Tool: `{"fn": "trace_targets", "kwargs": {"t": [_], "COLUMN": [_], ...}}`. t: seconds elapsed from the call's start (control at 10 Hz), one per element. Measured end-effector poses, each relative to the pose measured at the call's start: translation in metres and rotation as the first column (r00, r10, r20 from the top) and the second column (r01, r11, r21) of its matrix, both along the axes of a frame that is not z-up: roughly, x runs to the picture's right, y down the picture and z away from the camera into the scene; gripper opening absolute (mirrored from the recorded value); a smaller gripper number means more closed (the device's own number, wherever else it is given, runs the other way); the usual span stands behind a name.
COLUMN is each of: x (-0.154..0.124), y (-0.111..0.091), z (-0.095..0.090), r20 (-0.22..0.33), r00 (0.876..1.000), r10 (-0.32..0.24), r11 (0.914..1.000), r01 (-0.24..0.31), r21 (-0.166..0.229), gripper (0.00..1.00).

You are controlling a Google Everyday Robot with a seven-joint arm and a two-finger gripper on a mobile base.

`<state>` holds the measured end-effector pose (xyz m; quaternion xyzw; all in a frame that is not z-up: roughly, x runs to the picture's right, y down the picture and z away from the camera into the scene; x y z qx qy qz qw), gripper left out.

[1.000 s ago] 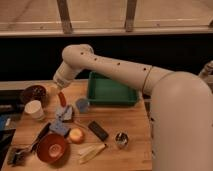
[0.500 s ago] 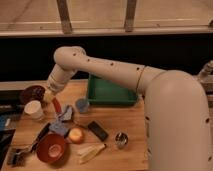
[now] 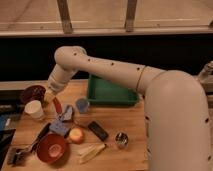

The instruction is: Place pepper in red bowl

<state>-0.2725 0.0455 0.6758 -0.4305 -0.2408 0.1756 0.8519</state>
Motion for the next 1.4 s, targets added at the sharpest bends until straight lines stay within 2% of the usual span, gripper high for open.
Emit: {"fn": "trace_targets", "kwargs": {"t": [0.2, 0.4, 0.6, 0.7, 1.0, 1.2, 1.4], "x": [-0.009, -0.022, -0.033, -0.043, -0.046, -0.035, -0.023], "y": [0.02, 0.052, 0.081, 0.108, 0.15, 0.174, 0.188], "z": [-0.01, -0.027, -0.035, -0.037, -0.036, -0.031, -0.028], "r20": [0.015, 0.033, 0.056, 0.077, 0.08, 0.039, 0.012], "r00": [0.999, 0.997, 0.994, 0.991, 0.991, 0.992, 0.994], "r10": [-0.044, -0.074, -0.092, -0.106, -0.111, -0.118, -0.11], "r11": [0.9988, 0.9958, 0.9913, 0.9851, 0.9712, 0.9575, 0.9466], "r01": [0.045, 0.075, 0.096, 0.115, 0.125, 0.124, 0.108], "r21": [-0.018, -0.052, -0.09, -0.128, -0.202, -0.26, -0.304], "gripper": [0.0, 0.0, 0.0, 0.0, 0.01, 0.19, 0.41]}}
